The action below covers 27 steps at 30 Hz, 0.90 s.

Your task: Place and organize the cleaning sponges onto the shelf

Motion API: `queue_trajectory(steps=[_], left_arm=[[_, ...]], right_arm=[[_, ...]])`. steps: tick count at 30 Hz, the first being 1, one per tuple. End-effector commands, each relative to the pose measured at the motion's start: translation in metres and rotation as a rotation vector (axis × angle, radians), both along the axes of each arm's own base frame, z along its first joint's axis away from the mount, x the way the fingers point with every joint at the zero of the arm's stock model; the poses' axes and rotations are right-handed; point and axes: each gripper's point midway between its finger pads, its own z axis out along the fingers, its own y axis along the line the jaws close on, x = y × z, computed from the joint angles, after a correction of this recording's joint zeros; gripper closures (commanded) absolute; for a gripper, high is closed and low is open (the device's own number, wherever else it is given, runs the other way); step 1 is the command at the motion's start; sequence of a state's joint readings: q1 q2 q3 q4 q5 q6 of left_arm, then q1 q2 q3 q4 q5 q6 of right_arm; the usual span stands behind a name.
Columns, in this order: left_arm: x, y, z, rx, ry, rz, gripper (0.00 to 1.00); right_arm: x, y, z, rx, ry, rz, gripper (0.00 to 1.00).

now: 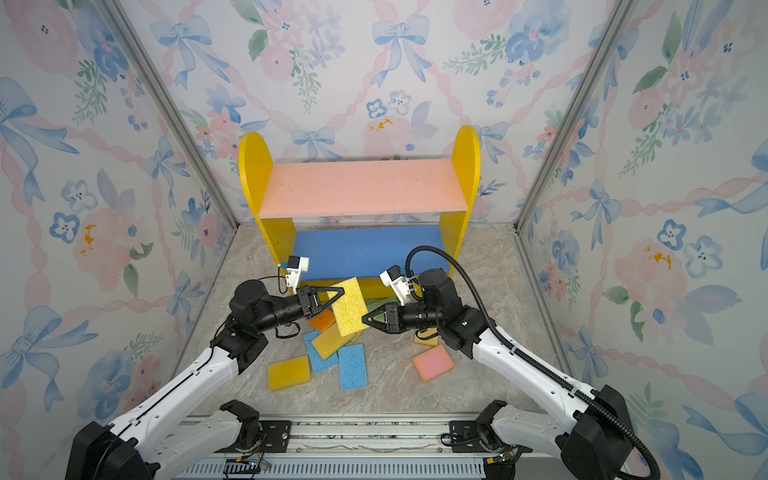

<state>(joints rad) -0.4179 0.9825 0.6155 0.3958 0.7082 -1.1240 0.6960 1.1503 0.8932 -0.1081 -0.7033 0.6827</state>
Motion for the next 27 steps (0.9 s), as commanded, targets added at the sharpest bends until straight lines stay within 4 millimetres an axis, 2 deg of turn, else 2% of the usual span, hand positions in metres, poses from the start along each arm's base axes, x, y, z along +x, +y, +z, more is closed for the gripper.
queue_trajectory(steps=[1,5,10,14,17,19,21,23,24,27], left_arm=[[-0.002,0.002,0.010,-0.016,-0.036,-0.001,0.98],[-0.001,0.003,0.007,-0.012,-0.034,0.003,0.95],[-0.001,0.003,0.009,-0.010,-0.046,0.004,0.81],[-0.001,0.006,0.010,-0.006,-0.060,0.010,0.66],[-0.001,0.007,0.009,-0.004,-0.062,0.010,0.42],[-0.001,0.010,0.010,0.004,-0.072,0.019,0.20],[0.004,0.017,0.007,0.041,-0.068,0.054,0.04],[0.011,0.028,-0.001,0.137,-0.069,0.113,0.02],[0.014,0.035,0.008,0.181,-0.099,0.150,0.02],[0.023,0.064,0.008,0.311,-0.127,0.289,0.02]], right_arm=[[-0.005,0.001,-0.001,0.007,-0.005,0.015,0.79],[-0.005,0.003,-0.001,0.011,-0.003,0.010,0.82],[-0.003,0.005,0.001,0.014,-0.005,0.005,0.85],[0.001,0.006,0.003,0.012,-0.007,-0.013,0.86],[0.004,0.006,0.006,0.015,-0.008,-0.022,0.87],[0.008,0.005,0.009,0.012,-0.009,-0.038,0.87],[0.017,0.002,0.011,0.004,0.001,-0.075,0.89],[0.027,-0.001,0.015,0.008,0.020,-0.107,0.90],[0.034,-0.003,0.015,0.003,0.034,-0.134,0.90],[0.056,-0.008,0.013,-0.023,0.065,-0.220,0.90]])
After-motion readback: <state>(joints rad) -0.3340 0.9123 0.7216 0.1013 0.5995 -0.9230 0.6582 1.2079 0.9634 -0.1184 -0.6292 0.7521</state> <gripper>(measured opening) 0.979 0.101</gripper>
